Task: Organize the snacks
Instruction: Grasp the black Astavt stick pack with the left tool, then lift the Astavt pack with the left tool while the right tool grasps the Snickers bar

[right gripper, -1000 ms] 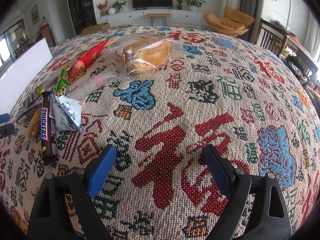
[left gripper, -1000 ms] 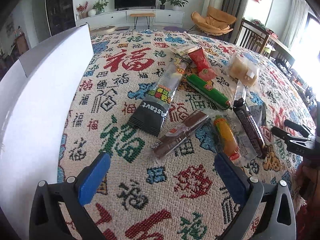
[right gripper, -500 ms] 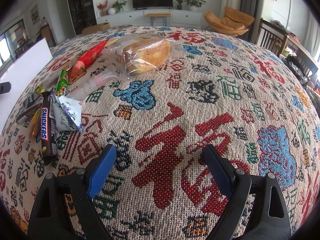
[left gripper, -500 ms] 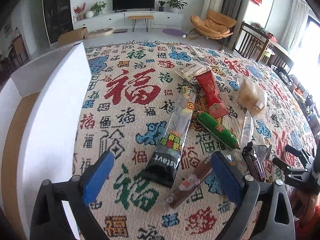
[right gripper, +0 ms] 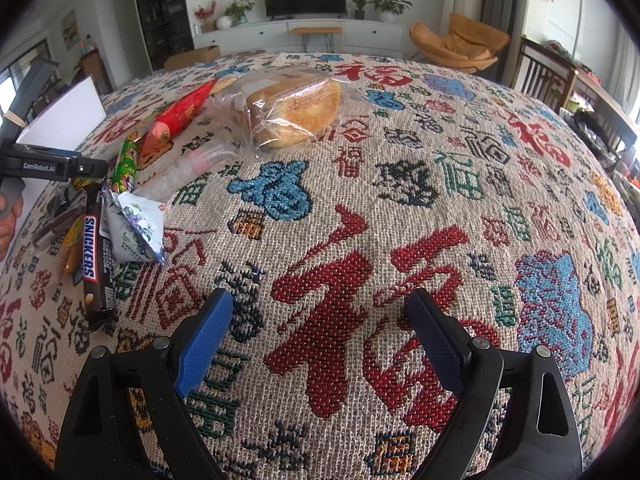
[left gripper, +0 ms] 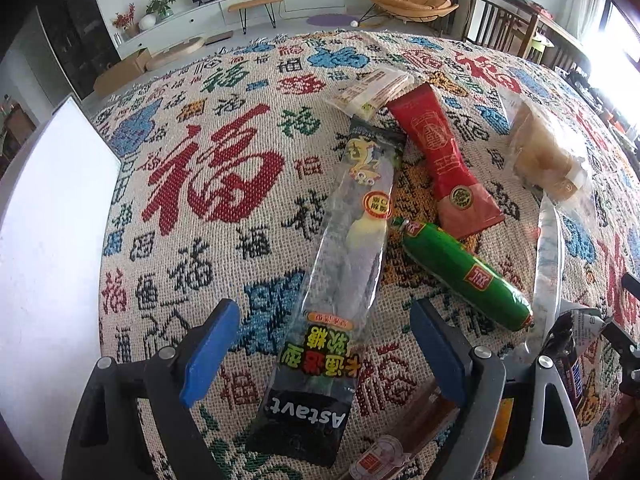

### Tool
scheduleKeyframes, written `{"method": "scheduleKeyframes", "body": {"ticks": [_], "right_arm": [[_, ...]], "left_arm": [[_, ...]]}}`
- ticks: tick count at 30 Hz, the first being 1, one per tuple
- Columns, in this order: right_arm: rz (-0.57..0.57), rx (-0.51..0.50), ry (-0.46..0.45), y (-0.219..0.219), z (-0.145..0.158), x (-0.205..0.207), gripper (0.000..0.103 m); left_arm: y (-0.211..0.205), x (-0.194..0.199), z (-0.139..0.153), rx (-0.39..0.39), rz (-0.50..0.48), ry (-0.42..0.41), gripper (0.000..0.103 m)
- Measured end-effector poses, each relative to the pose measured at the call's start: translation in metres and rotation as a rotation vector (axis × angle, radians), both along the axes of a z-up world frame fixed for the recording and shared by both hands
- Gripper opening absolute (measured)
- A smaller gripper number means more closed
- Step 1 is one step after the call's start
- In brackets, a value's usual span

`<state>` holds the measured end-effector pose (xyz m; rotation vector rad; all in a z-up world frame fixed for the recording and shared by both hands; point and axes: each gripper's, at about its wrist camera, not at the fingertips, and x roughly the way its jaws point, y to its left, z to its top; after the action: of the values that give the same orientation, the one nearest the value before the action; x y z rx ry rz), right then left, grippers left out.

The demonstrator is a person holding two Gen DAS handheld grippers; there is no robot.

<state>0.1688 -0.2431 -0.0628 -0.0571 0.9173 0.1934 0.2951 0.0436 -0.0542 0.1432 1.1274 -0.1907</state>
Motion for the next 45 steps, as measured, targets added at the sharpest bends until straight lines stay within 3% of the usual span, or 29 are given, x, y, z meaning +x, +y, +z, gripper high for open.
{"method": "scheduleKeyframes", "body": {"ticks": [6, 8, 10, 13, 16, 19, 22, 23, 25, 27, 30, 33, 38, 39, 40, 42, 43, 44, 45], "right_arm": [[0.0, 0.0, 0.0, 0.0, 0.0, 0.0, 0.092], [0.0, -0.001, 0.0, 0.0, 0.0, 0.0, 0.092], [0.0, -0.001, 0.0, 0.0, 0.0, 0.0, 0.092], [0.0, -0.001, 0.0, 0.0, 0.0, 0.0, 0.092], [0.0, 0.0, 0.0, 0.0, 0.0, 0.0, 0.092], [0.0, 0.0, 0.0, 0.0, 0.0, 0.0, 0.092], [0.0, 0.0, 0.0, 0.0, 0.0, 0.0, 0.092], [0.0, 0.0, 0.0, 0.0, 0.0, 0.0, 0.092], [0.001, 0.001, 0.001, 0.0, 0.0, 0.0, 0.092], [0.002, 0.008, 0.004, -0.001, 0.0, 0.001, 0.092], [0.007, 0.009, 0.006, 0.0, -0.001, 0.002, 0.093], [0.022, 0.04, 0.052, -0.003, 0.004, 0.004, 0.092], [0.18, 0.343, 0.208, 0.025, 0.022, 0.002, 0.09], [0.216, 0.361, 0.237, 0.039, 0.023, 0.005, 0.09], [0.243, 0.373, 0.27, 0.053, 0.023, 0.01, 0.09], [0.266, 0.377, 0.327, 0.079, 0.019, 0.024, 0.083], [0.279, 0.352, 0.335, 0.091, 0.018, 0.029, 0.077], [0.293, 0.319, 0.341, 0.104, 0.017, 0.034, 0.057], [0.304, 0.299, 0.359, 0.115, 0.014, 0.039, 0.045]], "left_arm": [[0.009, -0.013, -0.006, -0.03, 0.006, -0.013, 0.083], [0.01, -0.017, -0.003, -0.027, 0.007, -0.028, 0.071], [0.015, -0.021, 0.0, -0.036, 0.023, -0.042, 0.047], [0.025, -0.031, 0.001, -0.056, 0.054, -0.051, 0.034], [0.039, -0.052, 0.002, -0.074, 0.104, -0.046, 0.028], [0.054, -0.089, 0.005, -0.103, 0.173, -0.016, 0.028], [0.059, -0.135, 0.007, -0.128, 0.174, 0.008, 0.031], [0.058, -0.147, 0.007, -0.121, 0.167, 0.008, 0.035], [0.055, -0.166, 0.007, -0.096, 0.141, -0.006, 0.058], [0.051, -0.173, 0.006, -0.041, 0.124, -0.042, 0.074], [0.049, -0.167, -0.002, 0.009, 0.107, -0.041, 0.075], [0.051, -0.156, -0.003, -0.004, 0.098, -0.045, 0.075], [0.054, -0.137, -0.003, -0.032, 0.089, -0.045, 0.073], [0.054, -0.136, -0.002, -0.036, 0.089, -0.046, 0.064], [0.054, -0.134, 0.0, -0.037, 0.089, -0.054, 0.044], [0.054, -0.135, 0.003, -0.048, 0.099, -0.05, 0.025], [0.056, -0.136, 0.004, -0.067, 0.106, -0.043, 0.02], [0.058, -0.139, 0.004, -0.096, 0.11, -0.04, 0.018], [0.062, -0.145, 0.006, -0.131, 0.118, -0.038, 0.015]]}}
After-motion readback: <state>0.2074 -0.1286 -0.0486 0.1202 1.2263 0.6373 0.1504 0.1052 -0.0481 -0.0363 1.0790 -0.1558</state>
